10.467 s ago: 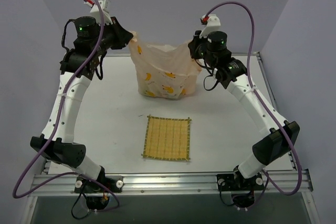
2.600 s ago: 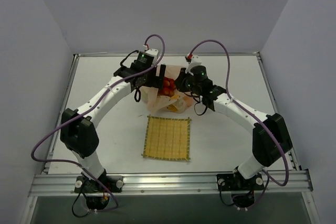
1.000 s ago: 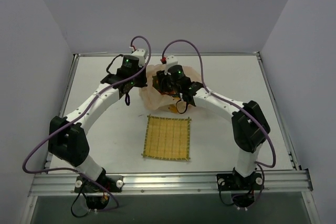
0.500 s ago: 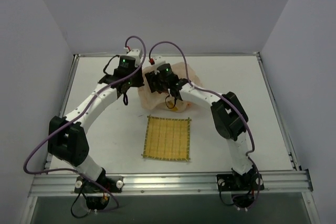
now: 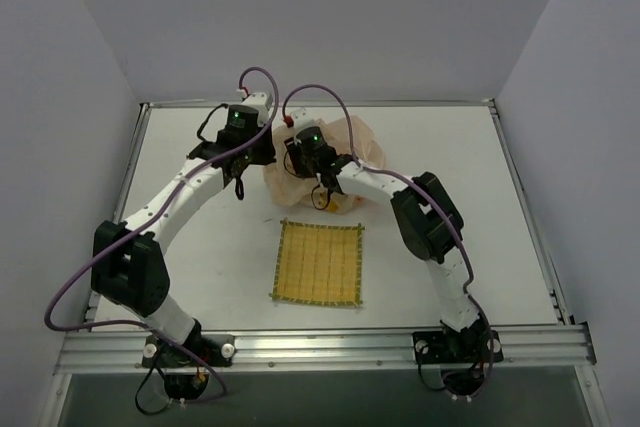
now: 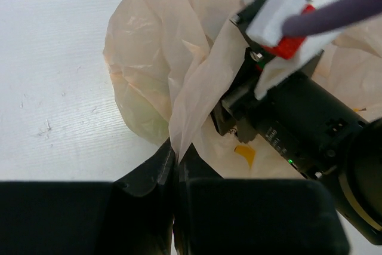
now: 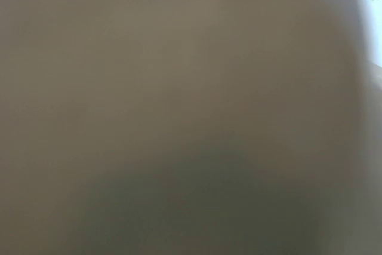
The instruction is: Take the fake fruits out of the plastic bag
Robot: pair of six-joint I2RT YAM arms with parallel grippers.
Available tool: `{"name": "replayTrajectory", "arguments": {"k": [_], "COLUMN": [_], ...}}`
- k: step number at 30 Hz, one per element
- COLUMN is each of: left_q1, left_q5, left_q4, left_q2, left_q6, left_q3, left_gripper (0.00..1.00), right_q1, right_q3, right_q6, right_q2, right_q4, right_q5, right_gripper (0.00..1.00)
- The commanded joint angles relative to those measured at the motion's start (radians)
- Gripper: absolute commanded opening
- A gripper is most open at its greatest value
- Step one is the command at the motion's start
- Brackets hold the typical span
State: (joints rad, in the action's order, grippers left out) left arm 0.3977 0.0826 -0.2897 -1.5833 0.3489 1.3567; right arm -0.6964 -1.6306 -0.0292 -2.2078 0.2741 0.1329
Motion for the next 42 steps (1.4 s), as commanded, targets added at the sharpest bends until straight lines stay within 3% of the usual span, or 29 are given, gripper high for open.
{"name": "replayTrajectory", "arguments": {"k": [1, 12, 18, 29, 42], "left_q1": [-0.007, -0.123, -0.129, -0.114, -0.112], "left_q5": [0.005, 0.097, 0.135, 0.134, 0.151], "left_q4": [0.024, 0.101, 0.110, 0.107, 0.115], "left_q2": [0.022, 0.059, 0.060, 0.055, 0.054], "left_q6": [0.009, 0.096, 0.104, 0.096, 0.102], "left_q3": [0.022, -0.010, -0.011, -0.013, -0.013], "left_gripper": [0.02, 0.02, 0.02, 0.02, 0.02], "right_q1": [-0.018, -0.026, -0.026, -0.032, -0.046], "right_q3": [0.090, 0.385, 0.495, 0.555, 0.557], "right_q6": [-0.009, -0.049, -0.049, -0.077, -0.092], "right_q2": [0.147, 0.413, 0.516, 0.689, 0.810], "right_q4": [0.112, 0.155, 0.217, 0.370, 0.445], "right_q5": [0.042, -0.006, -0.025, -0.171, -0.233], "right_gripper": [0.10, 0.06, 0.05, 0.01, 0.00]}}
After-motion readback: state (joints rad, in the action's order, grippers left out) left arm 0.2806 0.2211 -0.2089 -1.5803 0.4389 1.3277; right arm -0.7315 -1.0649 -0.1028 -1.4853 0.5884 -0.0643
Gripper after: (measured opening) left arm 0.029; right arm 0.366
